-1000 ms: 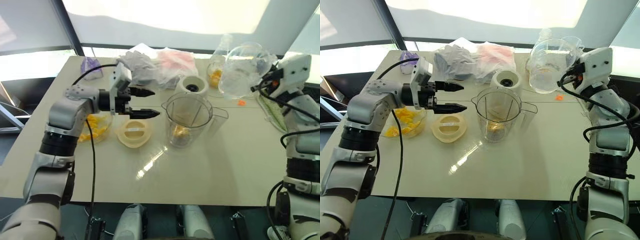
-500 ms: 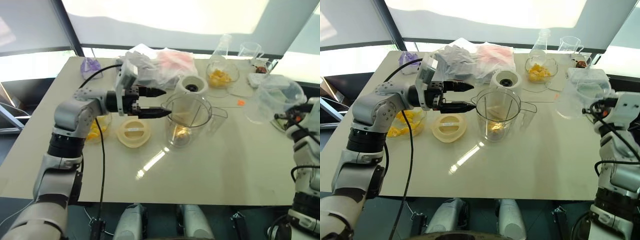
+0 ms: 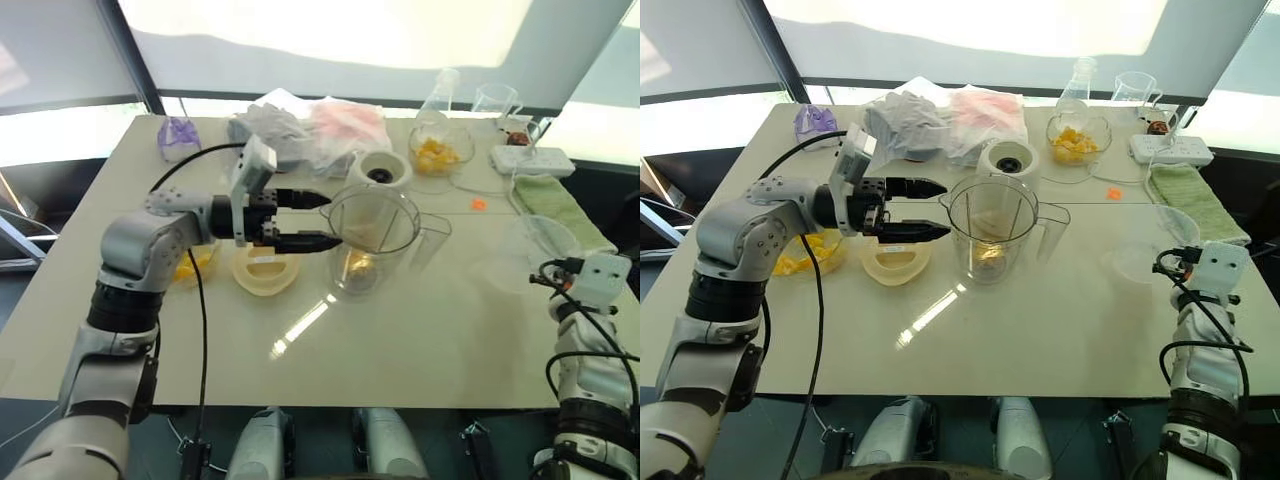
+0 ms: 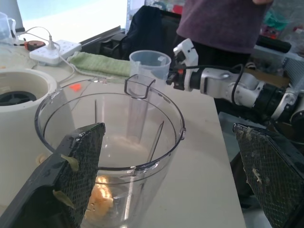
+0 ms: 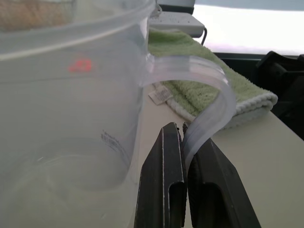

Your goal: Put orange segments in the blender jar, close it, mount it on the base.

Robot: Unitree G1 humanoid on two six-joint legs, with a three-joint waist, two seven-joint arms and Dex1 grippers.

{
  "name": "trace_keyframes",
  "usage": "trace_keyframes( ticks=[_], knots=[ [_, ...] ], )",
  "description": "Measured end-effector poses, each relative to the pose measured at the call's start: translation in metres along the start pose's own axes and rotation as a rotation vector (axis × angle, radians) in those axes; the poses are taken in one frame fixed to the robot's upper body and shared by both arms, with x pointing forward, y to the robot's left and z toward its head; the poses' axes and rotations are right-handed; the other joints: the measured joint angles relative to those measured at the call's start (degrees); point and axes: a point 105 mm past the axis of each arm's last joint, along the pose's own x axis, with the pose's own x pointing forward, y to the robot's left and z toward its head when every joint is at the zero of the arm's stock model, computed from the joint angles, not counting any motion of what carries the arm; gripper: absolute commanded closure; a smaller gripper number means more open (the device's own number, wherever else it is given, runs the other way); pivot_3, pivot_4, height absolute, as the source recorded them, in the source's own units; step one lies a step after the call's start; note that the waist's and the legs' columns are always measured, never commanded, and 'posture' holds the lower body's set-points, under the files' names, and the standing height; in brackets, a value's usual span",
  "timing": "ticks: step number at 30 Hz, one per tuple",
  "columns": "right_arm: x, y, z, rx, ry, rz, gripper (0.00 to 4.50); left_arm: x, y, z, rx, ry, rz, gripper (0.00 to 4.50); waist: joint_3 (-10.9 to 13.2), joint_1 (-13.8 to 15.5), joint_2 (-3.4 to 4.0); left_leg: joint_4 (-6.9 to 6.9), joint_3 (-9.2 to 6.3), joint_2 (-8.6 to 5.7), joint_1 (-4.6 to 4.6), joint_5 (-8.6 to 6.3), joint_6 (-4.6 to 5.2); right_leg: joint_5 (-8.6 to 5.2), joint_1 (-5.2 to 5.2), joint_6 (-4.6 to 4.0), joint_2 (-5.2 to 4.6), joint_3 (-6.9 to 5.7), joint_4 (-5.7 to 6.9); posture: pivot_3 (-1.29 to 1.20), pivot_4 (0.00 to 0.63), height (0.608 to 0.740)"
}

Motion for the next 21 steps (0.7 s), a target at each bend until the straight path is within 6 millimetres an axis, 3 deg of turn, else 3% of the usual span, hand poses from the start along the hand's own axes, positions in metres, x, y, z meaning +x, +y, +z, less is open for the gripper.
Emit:
trace_keyframes(
  ticks=[4,12,15,21],
  knots=[
    [0.003,0.003,-0.014,-0.011,0.02,-0.003,4.46,-0.004,0.001,-0.006,-0.018,0.015,0.024,0.0,0.0,0.1,0.0,0.0,-0.01,0.01,0.0,0.0,0.0,0.0,0.0,0.0,0.01,0.0,0.0,0.0,0.15,0.74],
    [0.006,0.001,-0.019,0.0,0.002,-0.094,4.46,-0.004,0.003,-0.006,-0.017,0.016,0.046,0.0,0.0,0.1,-0.03,0.04,0.0,-0.02,0.1,0.02,-0.03,0.0,0.14,-0.01,-0.01,0.05,-0.01,0.0,0.15,0.74],
    [0.004,0.007,-0.025,0.026,0.011,-0.128,3.53,-0.004,0.004,-0.006,-0.017,0.014,0.054,0.0,0.0,0.0,-0.03,0.04,0.01,-0.02,0.11,0.02,-0.03,0.0,0.13,-0.01,-0.01,0.06,-0.01,0.0,0.15,0.74],
    [0.001,0.004,-0.032,0.045,0.017,-0.184,0.41,-0.004,0.004,-0.006,-0.017,0.013,0.061,0.0,0.0,-0.3,-0.04,0.03,0.02,0.0,0.12,0.02,-0.03,0.0,0.13,-0.01,0.0,0.06,-0.01,0.0,0.15,0.74]
  ],
)
